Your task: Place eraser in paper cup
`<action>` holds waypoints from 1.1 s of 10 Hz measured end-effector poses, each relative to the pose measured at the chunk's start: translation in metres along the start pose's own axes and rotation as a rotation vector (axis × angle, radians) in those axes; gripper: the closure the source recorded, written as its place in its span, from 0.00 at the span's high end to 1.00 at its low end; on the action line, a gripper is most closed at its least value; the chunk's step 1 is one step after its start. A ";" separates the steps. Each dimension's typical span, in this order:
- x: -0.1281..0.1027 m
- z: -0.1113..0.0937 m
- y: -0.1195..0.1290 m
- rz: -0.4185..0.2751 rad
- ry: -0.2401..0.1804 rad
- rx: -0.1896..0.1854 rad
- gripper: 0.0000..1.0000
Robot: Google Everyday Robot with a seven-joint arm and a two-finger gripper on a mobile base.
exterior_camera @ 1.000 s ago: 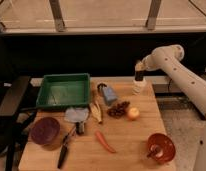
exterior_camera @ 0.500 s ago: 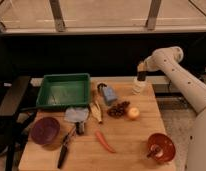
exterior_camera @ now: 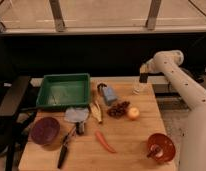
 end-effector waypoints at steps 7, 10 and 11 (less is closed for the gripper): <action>0.025 -0.009 0.022 0.043 0.010 -0.064 0.70; 0.029 -0.012 0.031 0.051 0.015 -0.086 0.70; 0.028 -0.015 0.030 0.052 0.014 -0.089 0.70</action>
